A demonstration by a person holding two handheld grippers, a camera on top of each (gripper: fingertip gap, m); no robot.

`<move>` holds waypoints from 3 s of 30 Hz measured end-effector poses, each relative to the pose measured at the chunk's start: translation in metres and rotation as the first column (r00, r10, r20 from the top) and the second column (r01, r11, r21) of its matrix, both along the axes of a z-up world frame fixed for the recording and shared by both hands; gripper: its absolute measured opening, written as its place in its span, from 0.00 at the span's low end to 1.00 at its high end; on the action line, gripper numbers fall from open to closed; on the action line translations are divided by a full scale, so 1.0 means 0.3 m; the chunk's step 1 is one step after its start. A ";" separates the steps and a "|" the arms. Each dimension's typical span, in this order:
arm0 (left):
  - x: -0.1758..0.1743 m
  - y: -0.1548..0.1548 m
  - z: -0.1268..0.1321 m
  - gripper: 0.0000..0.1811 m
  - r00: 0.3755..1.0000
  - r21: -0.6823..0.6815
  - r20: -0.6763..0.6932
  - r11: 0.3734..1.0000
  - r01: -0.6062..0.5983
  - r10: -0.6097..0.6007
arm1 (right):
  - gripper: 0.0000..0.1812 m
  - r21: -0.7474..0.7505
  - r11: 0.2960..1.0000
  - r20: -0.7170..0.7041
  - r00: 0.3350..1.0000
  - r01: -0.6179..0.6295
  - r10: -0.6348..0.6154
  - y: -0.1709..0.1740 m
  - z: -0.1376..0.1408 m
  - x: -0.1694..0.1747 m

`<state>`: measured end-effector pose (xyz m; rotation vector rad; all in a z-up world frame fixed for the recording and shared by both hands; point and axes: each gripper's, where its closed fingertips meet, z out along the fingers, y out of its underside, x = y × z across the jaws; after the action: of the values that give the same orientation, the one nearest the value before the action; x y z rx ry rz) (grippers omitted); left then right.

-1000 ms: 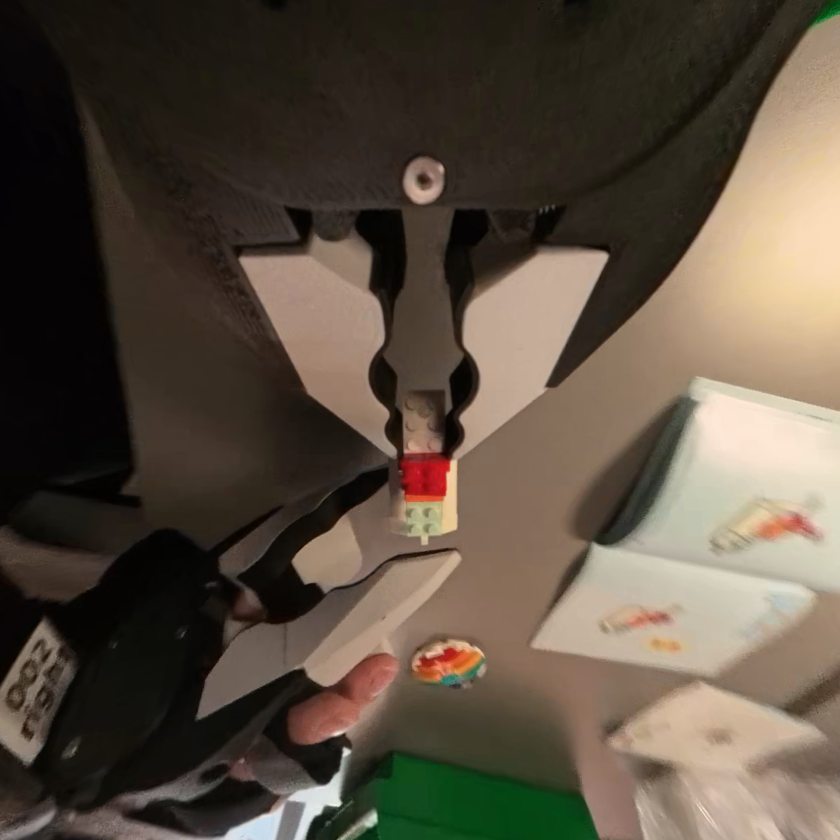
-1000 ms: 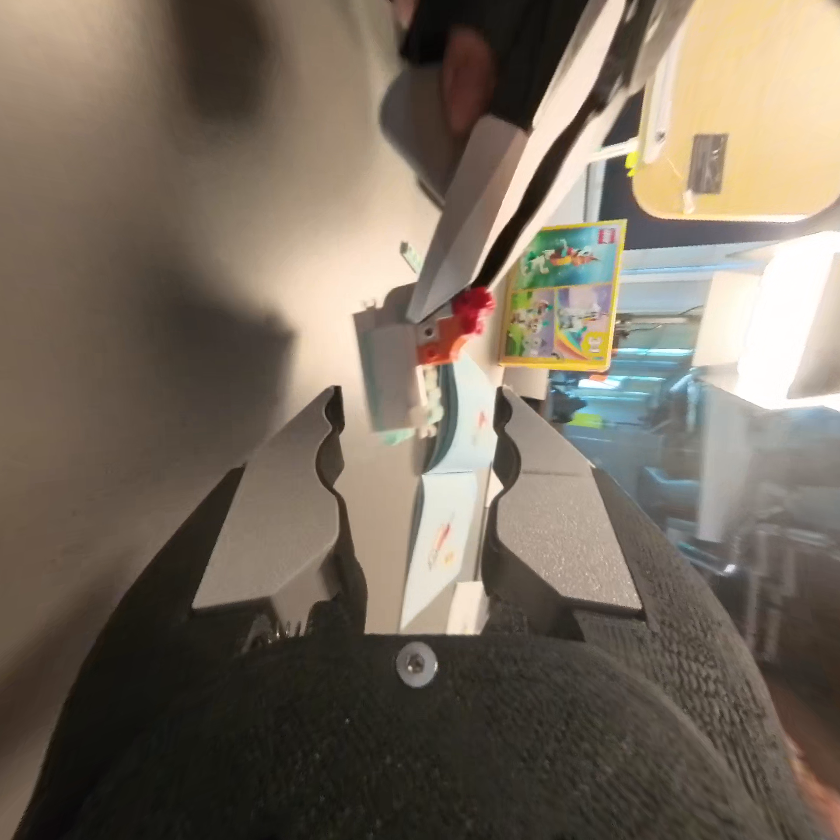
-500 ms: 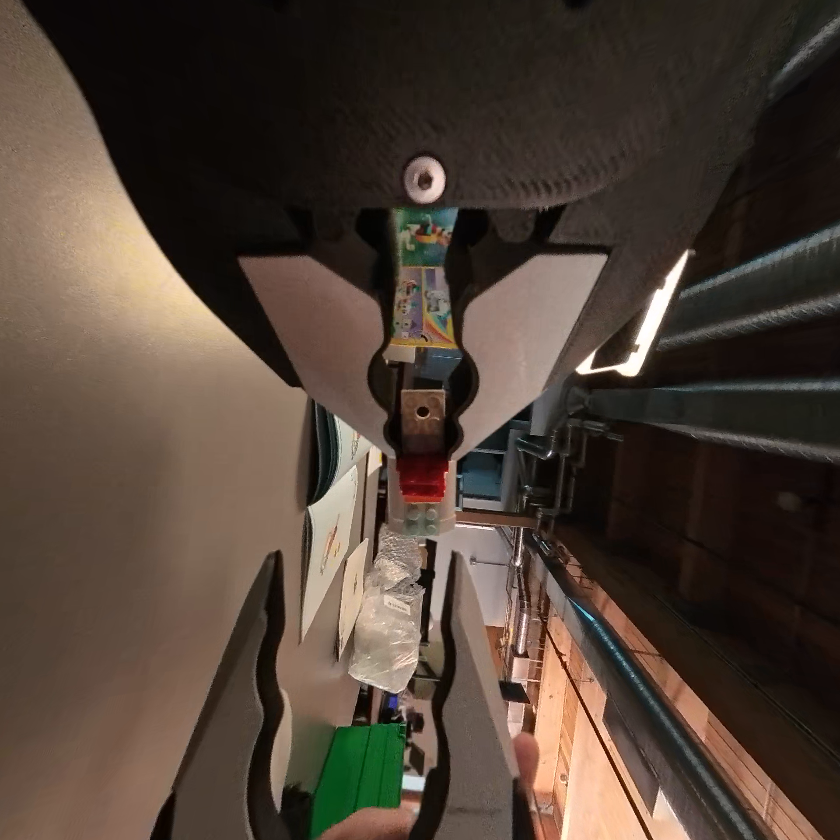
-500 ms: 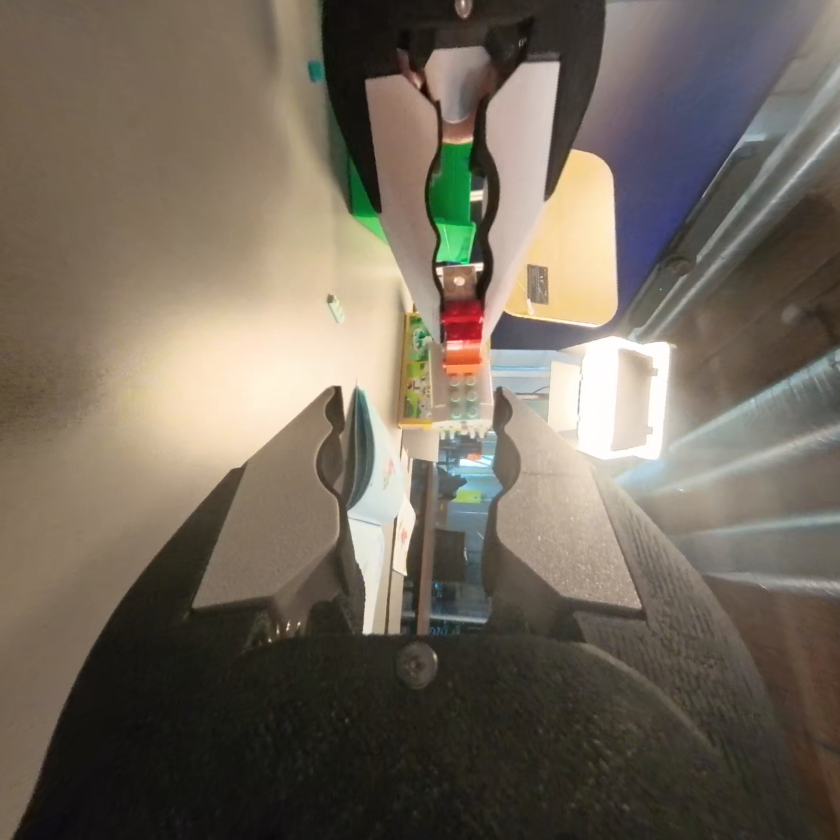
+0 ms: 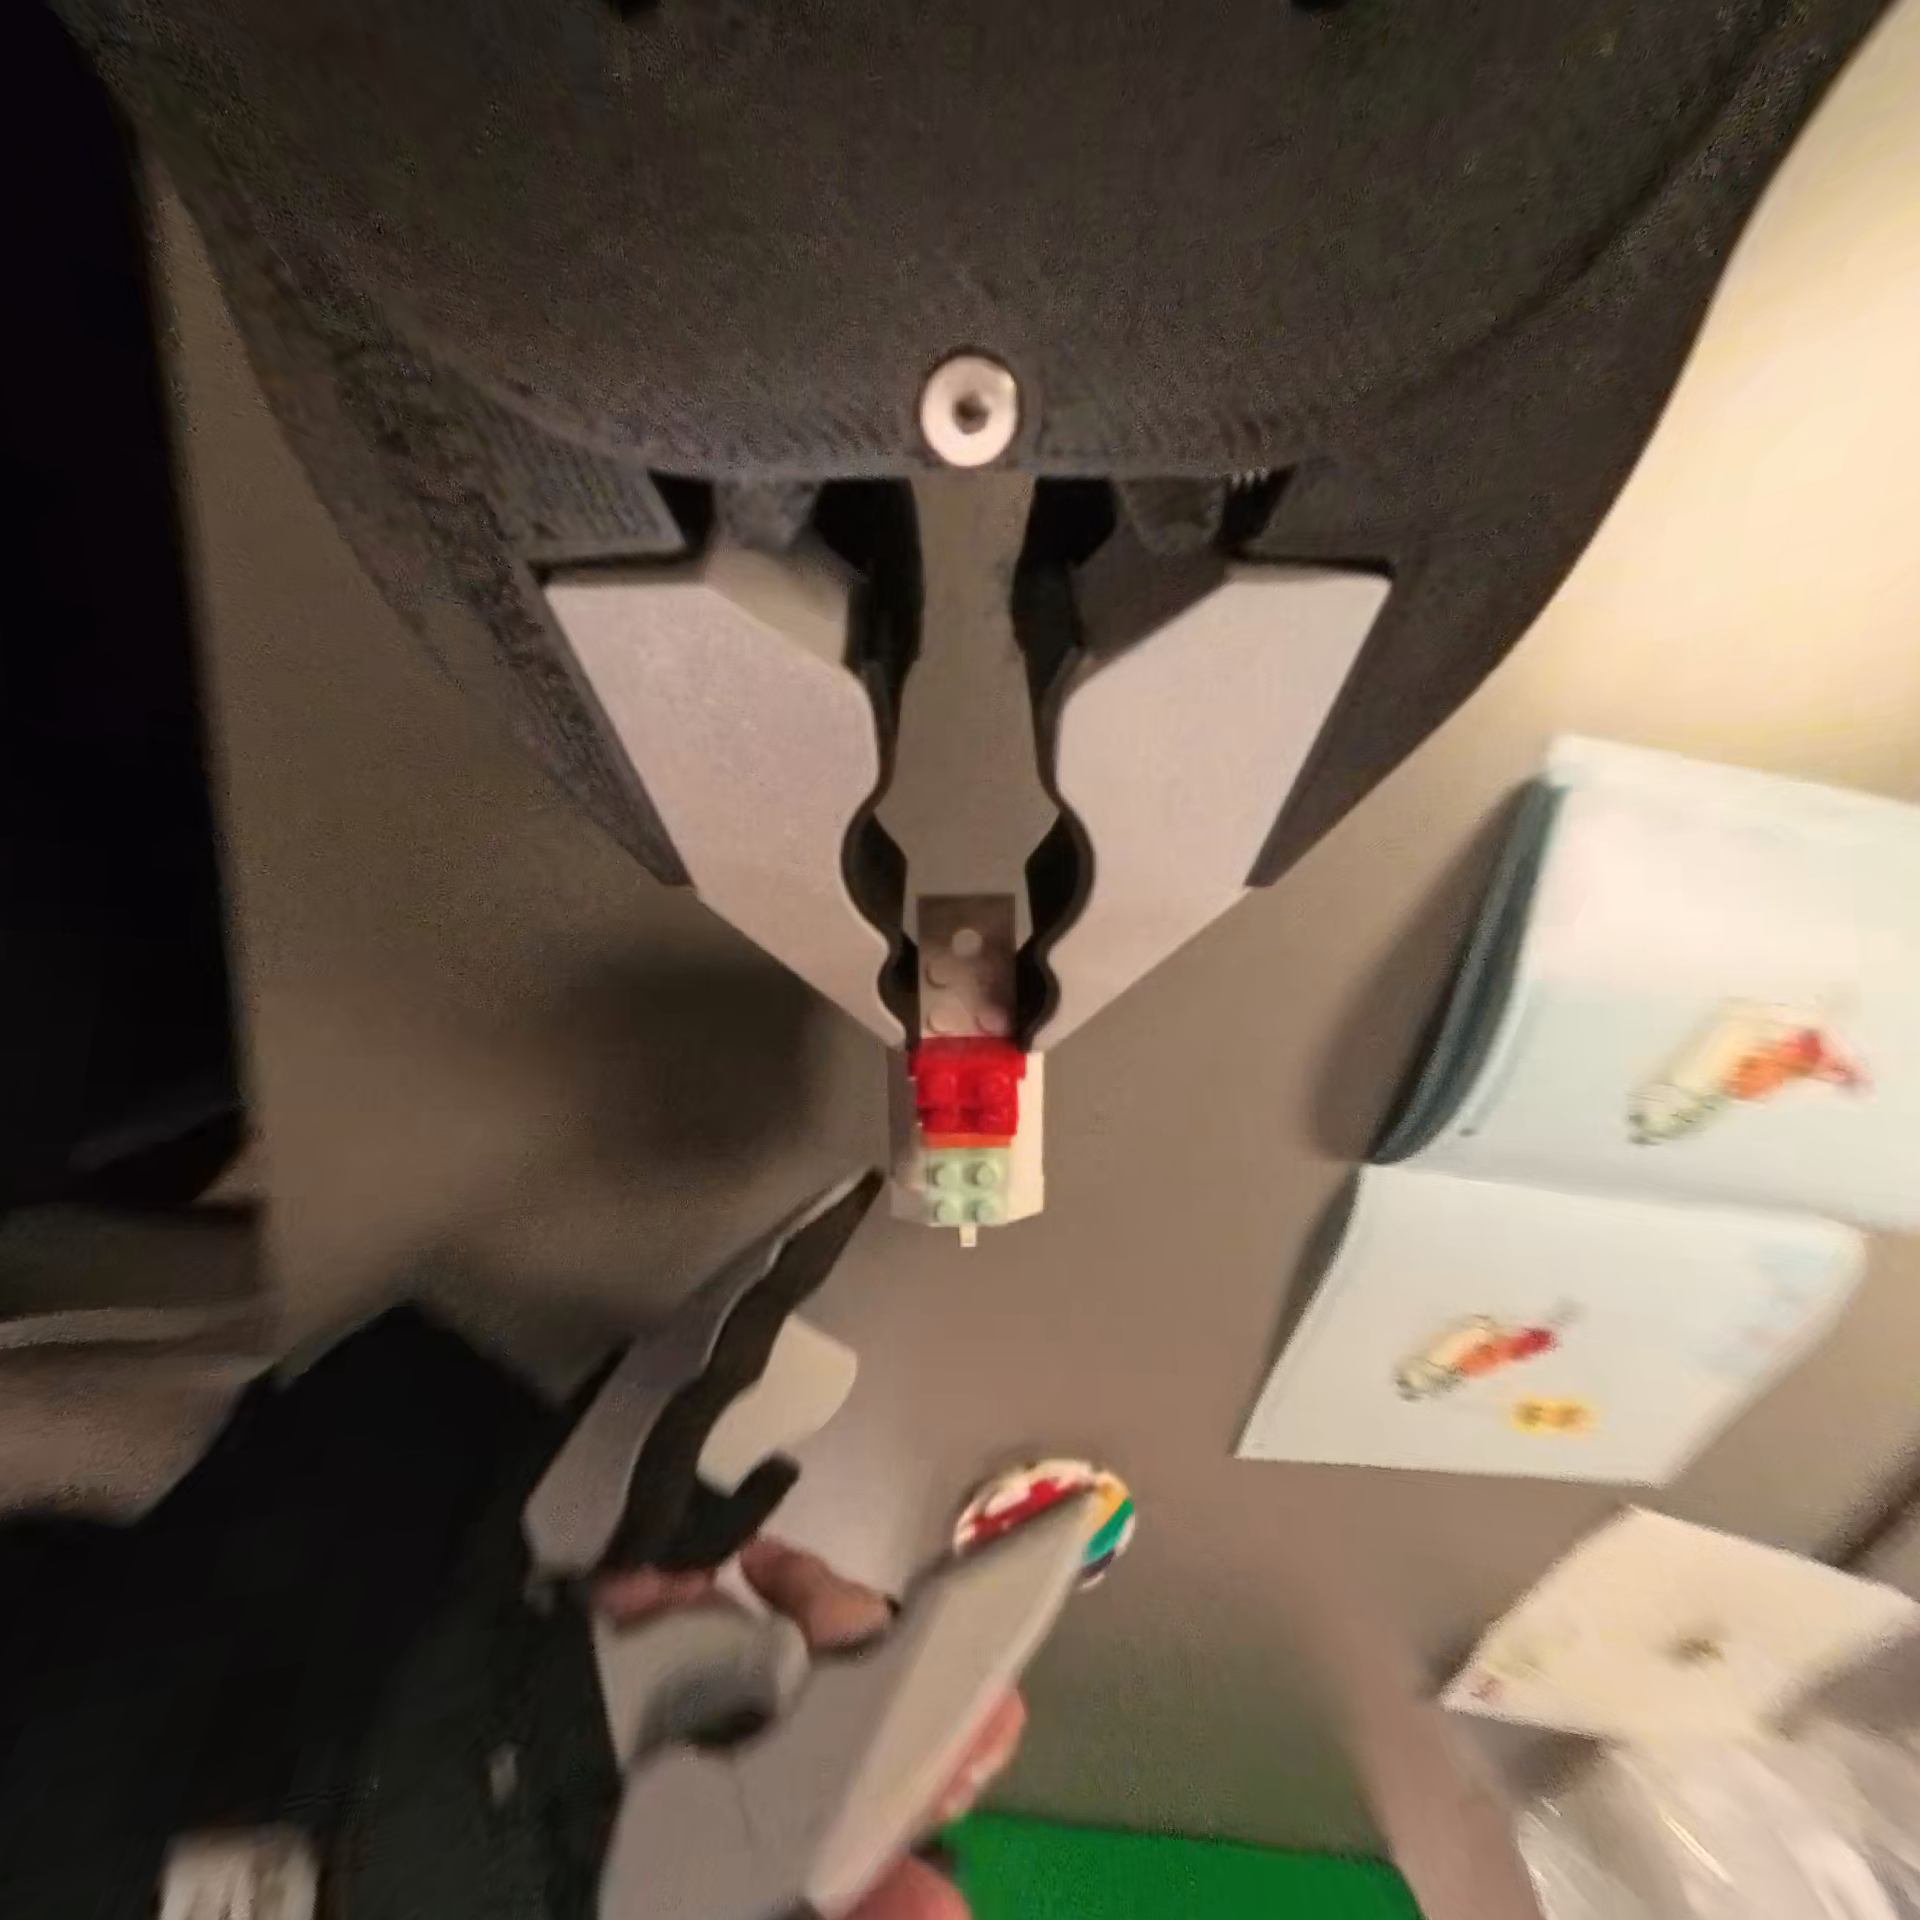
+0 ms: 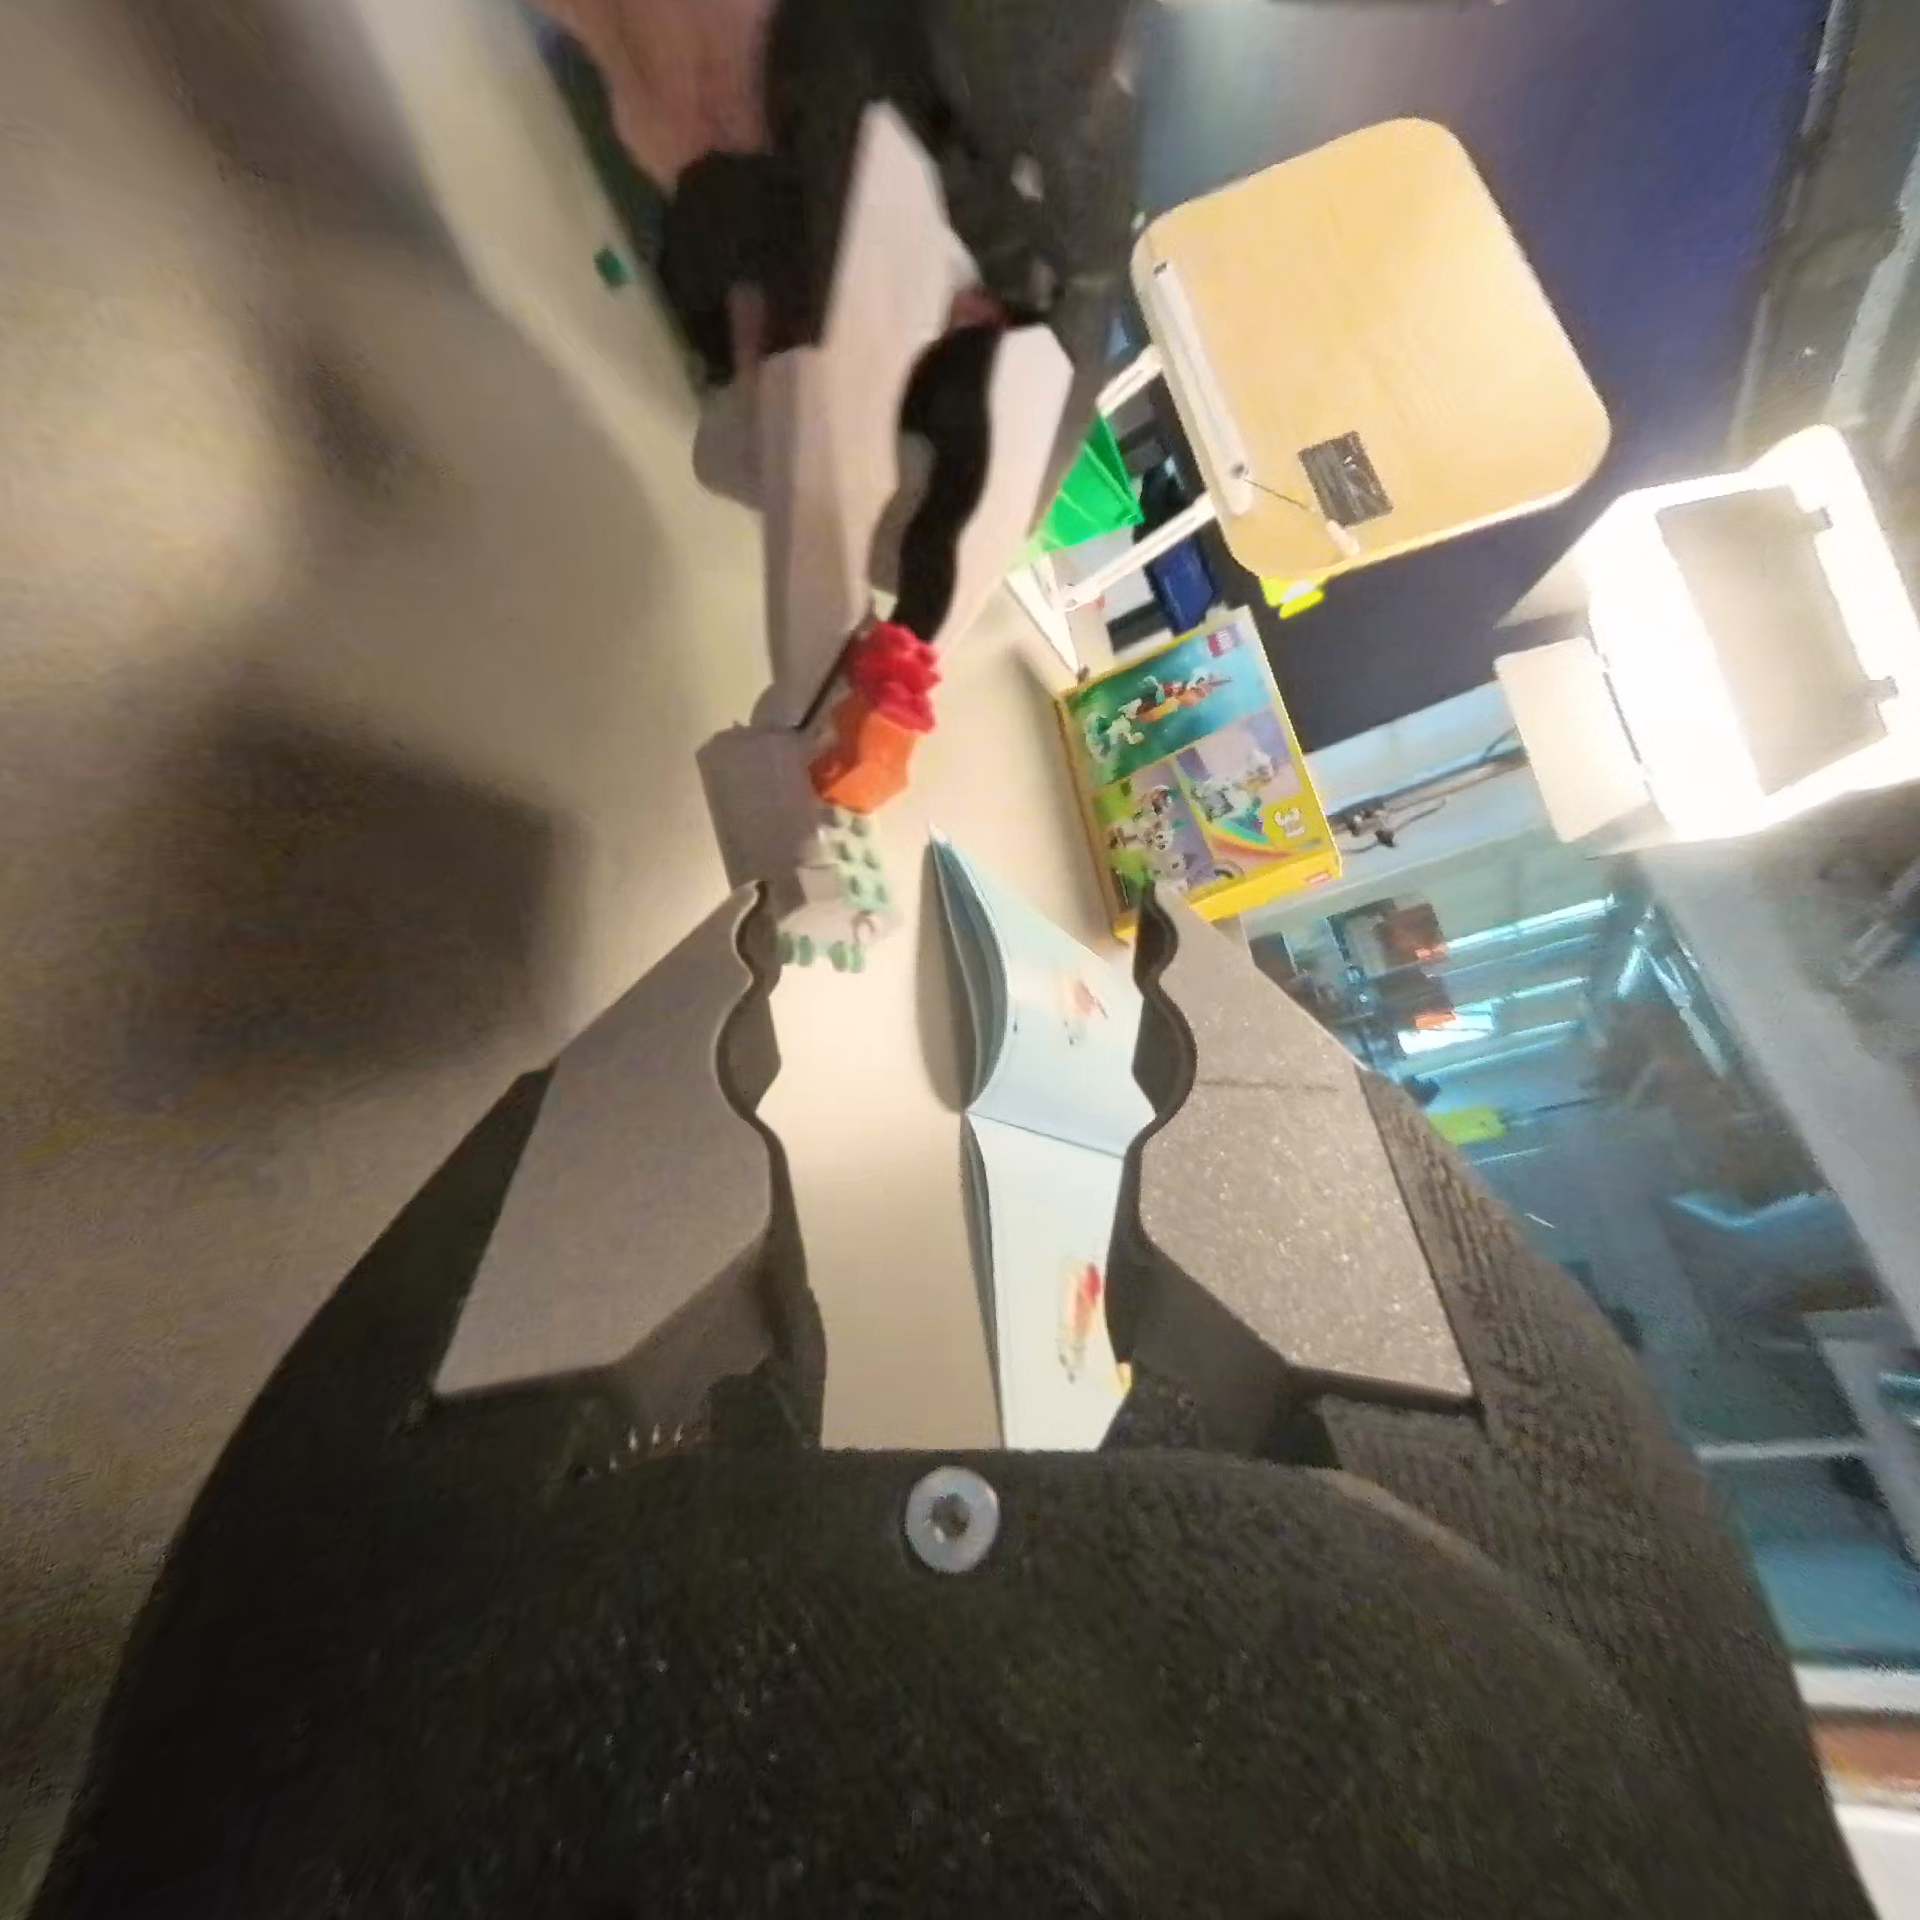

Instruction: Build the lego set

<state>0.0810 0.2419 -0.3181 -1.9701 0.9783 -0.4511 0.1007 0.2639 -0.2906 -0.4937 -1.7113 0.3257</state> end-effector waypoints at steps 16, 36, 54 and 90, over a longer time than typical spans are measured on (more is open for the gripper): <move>0.044 0.019 0.090 0.09 0.930 -0.542 0.359 0.828 0.142 0.075 | 0.45 0.274 0.957 0.447 0.868 0.096 -0.215 0.009 -0.050 -0.056; 0.085 0.037 0.084 0.09 0.930 -0.583 0.360 0.796 0.162 0.074 | 0.32 0.354 0.928 0.479 0.830 0.114 -0.285 0.037 -0.065 -0.038; 0.096 0.086 0.106 0.09 0.984 -0.228 0.173 0.974 0.003 0.038 | 0.32 0.476 0.864 0.315 0.887 0.161 -0.338 0.077 -0.026 -0.038; -0.072 0.072 0.419 0.09 0.568 0.871 -0.447 0.189 0.454 0.691 | 0.33 -0.347 0.934 -0.236 0.956 0.083 -0.173 0.280 0.121 0.045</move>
<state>0.0593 0.2634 -0.1923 -0.7852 1.1104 1.2382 0.1142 0.3479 -0.2541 -0.7733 -1.3613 0.5658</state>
